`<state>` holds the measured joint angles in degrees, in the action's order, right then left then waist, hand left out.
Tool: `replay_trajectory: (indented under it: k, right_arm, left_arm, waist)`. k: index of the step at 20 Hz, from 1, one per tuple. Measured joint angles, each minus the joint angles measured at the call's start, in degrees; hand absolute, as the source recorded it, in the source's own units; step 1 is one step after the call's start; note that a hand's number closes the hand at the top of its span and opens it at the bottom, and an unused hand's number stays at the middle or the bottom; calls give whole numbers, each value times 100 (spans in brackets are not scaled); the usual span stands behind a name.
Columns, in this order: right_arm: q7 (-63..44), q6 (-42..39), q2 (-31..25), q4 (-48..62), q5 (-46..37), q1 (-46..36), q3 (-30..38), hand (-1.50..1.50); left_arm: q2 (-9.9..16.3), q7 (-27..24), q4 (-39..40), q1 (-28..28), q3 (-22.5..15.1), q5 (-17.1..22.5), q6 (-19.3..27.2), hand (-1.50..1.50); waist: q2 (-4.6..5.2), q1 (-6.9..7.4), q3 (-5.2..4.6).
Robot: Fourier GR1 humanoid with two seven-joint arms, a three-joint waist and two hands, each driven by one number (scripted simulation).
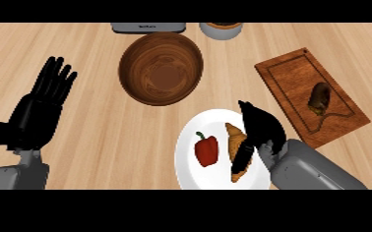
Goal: Pick the croissant from the plate and place it in the bowl
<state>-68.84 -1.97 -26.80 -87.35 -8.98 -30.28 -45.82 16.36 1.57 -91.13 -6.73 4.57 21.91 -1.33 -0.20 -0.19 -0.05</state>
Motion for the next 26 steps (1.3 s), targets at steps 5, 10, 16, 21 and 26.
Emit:
replay_trajectory:
  k: [5, 10, 16, 21, 26]
  right_arm:
    - [130, -20, 167, 120, -282, 206, 90, -150]
    - [204, -56, 391, 435, -484, 384, 98, -150]
    - [306, -173, 599, 789, -608, 406, 323, -150]
    - [539, -393, 635, 1182, -783, 345, 395, 150]
    - [701, -680, 663, 1291, -1030, 233, 320, 150]
  left_arm:
    - [1, 52, -1, -39, 53, -5, -34, 0]
    - [-82, 59, -53, -43, 15, -103, 30, 0]
    - [-58, 56, 50, -67, 106, -71, -100, 0]
    - [-67, 125, -43, -22, 133, -60, -152, 0]
    - [-147, 144, -58, -66, 118, -148, -94, 0]
  waist:
    - [8, 10, 1]
    - [11, 23, 1]
    - [17, 29, 2]
    - [-8, 44, -19]
    - [-25, 36, -32]
